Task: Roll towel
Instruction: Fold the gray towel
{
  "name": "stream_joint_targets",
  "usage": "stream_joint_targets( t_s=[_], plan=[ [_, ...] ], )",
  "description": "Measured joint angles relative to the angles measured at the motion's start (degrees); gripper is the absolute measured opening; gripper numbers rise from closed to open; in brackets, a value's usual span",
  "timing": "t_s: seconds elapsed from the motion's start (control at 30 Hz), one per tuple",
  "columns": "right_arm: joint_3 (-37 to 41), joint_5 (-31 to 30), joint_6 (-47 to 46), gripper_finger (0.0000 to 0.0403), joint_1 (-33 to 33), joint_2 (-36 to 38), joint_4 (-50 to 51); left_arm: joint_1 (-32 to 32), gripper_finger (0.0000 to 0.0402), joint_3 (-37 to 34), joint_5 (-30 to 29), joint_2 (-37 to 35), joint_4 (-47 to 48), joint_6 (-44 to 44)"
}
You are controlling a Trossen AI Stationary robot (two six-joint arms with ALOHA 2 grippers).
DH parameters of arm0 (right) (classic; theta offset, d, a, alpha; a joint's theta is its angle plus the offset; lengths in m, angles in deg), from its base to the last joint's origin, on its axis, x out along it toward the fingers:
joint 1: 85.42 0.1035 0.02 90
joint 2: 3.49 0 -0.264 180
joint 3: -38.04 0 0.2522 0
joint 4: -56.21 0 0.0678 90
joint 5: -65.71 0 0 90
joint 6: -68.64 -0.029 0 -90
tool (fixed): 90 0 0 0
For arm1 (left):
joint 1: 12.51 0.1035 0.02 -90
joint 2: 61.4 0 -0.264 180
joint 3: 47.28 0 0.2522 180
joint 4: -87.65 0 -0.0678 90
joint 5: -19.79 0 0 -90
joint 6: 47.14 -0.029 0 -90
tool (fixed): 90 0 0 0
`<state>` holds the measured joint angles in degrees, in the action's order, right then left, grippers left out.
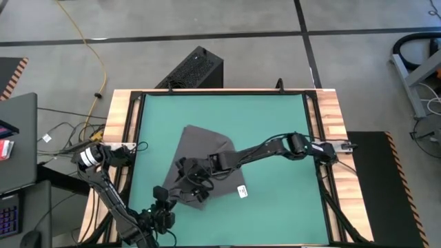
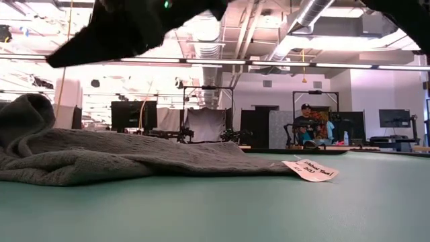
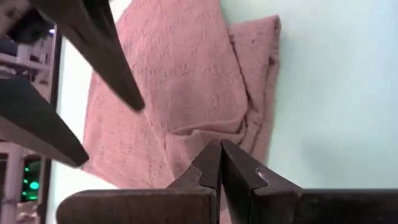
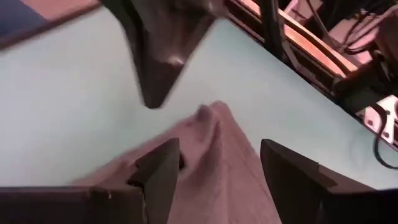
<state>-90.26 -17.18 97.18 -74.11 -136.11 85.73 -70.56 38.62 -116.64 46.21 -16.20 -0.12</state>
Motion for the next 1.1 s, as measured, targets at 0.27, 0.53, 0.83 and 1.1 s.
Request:
stream_joint_targets(
  t_s=[0.27, 0.53, 0.83, 1.1],
  plan=[
    [0.07, -5.26, -0.08, 0.0250, 3.28, 4.89, 15.98, 1.89, 0.0000, -1.56, 0.62, 0.48, -2.49, -2.88],
    [2.33, -9.14, -11.92, 0.0249, 5.89, 5.99, 32.61, 2.21, 0.0000, -3.30, -2.47, 0.59, -7.53, -5.76],
    [16.79, -15.91, -23.11, 0.0248, 5.96, 6.11, 29.28, 1.81, 0.0000, -3.26, -1.56, 0.58, -7.35, -4.33],
    [18.48, -18.96, -24.18, 0.0247, 8.01, 7.16, 27.52, 1.80, 0.0000, -3.26, -1.30, 0.57, -6.79, -2.97]
  ],
)
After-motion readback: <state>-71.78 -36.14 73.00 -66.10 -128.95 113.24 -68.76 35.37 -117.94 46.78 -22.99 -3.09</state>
